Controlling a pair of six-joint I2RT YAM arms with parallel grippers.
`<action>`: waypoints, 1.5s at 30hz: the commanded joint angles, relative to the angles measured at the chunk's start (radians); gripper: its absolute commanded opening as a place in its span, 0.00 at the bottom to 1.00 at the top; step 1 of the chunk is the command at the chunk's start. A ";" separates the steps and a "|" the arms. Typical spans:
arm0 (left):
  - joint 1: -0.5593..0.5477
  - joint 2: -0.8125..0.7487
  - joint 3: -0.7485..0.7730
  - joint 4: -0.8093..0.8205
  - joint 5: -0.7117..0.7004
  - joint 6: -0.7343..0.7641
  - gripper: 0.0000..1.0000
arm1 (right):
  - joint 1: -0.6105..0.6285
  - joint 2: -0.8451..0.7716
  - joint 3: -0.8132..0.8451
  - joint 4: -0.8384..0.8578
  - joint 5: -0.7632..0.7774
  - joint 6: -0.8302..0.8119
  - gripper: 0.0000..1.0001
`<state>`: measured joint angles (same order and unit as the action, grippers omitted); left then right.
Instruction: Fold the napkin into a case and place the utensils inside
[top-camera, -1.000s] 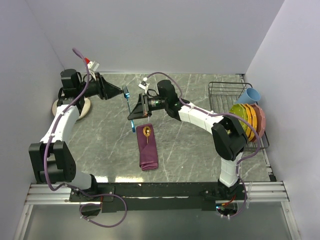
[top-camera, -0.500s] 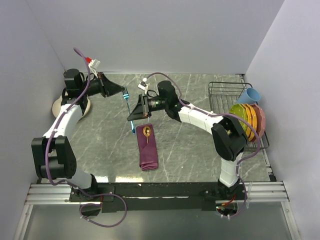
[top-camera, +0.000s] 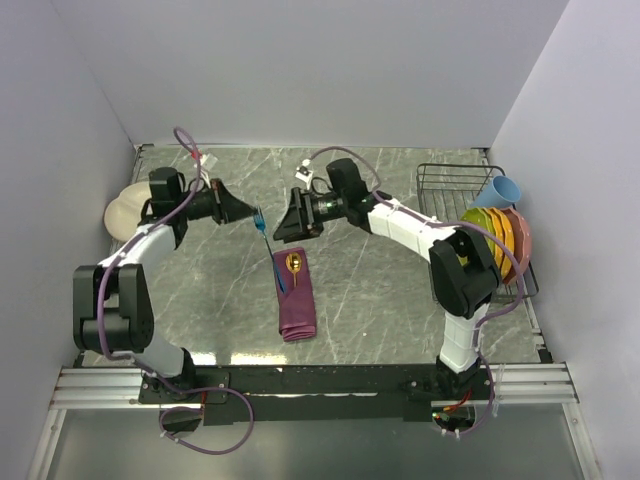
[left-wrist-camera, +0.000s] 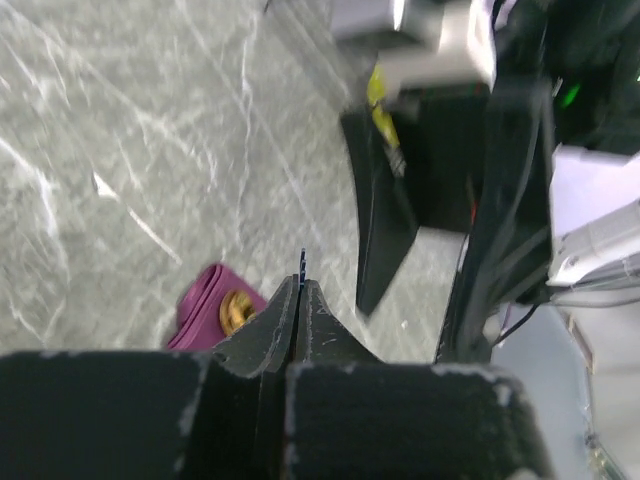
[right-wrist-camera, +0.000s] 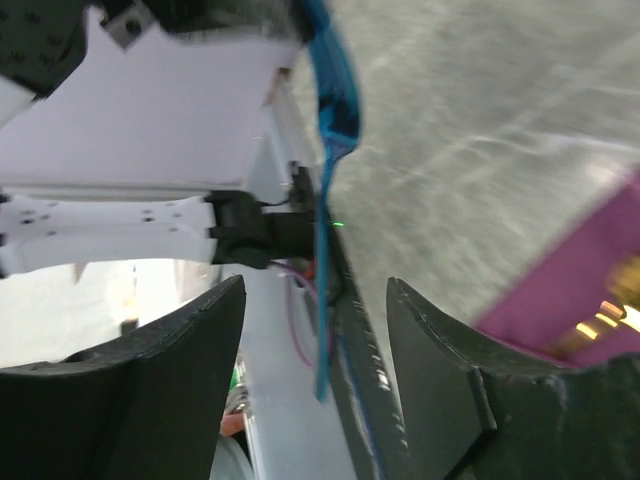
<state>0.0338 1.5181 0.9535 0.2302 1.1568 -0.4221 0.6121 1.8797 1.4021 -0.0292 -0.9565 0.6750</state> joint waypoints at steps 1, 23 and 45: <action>-0.012 0.063 -0.022 0.055 0.066 0.178 0.01 | -0.040 -0.034 0.026 -0.167 0.051 -0.172 0.67; -0.054 0.211 -0.035 0.599 0.096 -0.134 0.01 | 0.009 0.064 0.060 -0.121 0.101 -0.183 0.58; -0.055 -0.014 -0.027 0.238 -0.238 -0.109 0.48 | 0.040 -0.028 -0.043 -0.023 0.163 -0.150 0.00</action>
<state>-0.0338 1.6653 0.8867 0.7467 1.1503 -0.6575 0.6525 1.9480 1.3987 -0.0692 -0.8680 0.5339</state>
